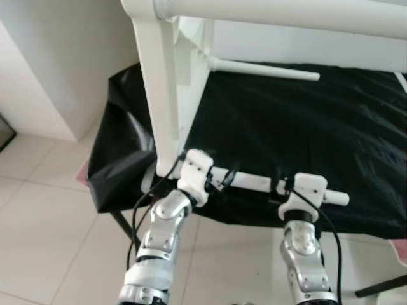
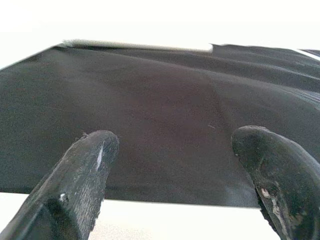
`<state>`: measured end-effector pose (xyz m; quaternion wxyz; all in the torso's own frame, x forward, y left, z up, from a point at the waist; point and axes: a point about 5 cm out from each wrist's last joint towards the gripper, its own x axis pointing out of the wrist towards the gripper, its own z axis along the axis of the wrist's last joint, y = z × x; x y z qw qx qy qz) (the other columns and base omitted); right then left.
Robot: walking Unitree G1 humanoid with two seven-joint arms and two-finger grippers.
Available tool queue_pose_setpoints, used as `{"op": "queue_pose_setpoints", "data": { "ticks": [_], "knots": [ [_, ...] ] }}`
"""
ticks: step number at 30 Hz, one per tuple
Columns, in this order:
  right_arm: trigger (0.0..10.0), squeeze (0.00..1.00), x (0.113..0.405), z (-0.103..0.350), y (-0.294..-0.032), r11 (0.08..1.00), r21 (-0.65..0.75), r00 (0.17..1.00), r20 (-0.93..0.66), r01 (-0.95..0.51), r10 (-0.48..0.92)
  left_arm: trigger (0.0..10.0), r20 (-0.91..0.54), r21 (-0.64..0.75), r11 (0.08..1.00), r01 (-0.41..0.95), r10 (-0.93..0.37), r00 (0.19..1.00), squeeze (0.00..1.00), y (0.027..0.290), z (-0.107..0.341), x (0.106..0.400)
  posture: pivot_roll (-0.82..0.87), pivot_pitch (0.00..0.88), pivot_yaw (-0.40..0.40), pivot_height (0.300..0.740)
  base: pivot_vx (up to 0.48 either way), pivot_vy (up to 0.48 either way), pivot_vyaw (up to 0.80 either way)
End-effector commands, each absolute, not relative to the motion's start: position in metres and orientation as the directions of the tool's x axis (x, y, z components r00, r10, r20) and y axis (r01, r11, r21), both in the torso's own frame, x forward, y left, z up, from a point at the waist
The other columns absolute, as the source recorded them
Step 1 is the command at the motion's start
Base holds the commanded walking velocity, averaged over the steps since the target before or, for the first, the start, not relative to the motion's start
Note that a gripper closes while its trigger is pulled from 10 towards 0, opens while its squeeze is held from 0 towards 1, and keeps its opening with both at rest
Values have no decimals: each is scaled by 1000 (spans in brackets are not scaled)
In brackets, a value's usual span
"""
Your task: Building children table
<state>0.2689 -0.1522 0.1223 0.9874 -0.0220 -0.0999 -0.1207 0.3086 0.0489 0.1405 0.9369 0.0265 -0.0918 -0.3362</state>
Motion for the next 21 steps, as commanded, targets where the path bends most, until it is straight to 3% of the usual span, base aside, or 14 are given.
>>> {"op": "queue_pose_setpoints", "data": {
  "ticks": [1,3,9,12,15,21],
  "knots": [
    [10000,0,271,124,-151,977,-31,957,212,209,-197,10000,168,93,875,475,-484,859,0,58,139,312,12,47,-17,740,0,0,0],
    [10000,0,276,128,-159,977,-45,956,222,208,-194,10000,120,125,837,533,-545,829,0,56,134,310,30,34,-33,740,0,0,0],
    [10000,0,282,133,-170,970,-62,946,242,236,-215,10000,28,132,830,543,-550,834,0,55,124,313,41,22,-43,740,0,0,0],
    [10000,0,288,141,-173,967,-68,935,280,245,-217,10000,13,-10,895,446,-446,895,0,52,133,326,49,7,-50,740,0,0,0],
    [10000,0,291,149,-170,971,-76,928,318,228,-193,10000,34,-156,885,439,-440,897,0,41,145,333,58,0,-55,740,0,0,0],
    [10000,0,288,161,-162,967,-148,912,387,208,-137,10000,48,-276,858,433,-438,898,0,35,154,339,52,0,-50,740,0,0,0]
  ]
}}
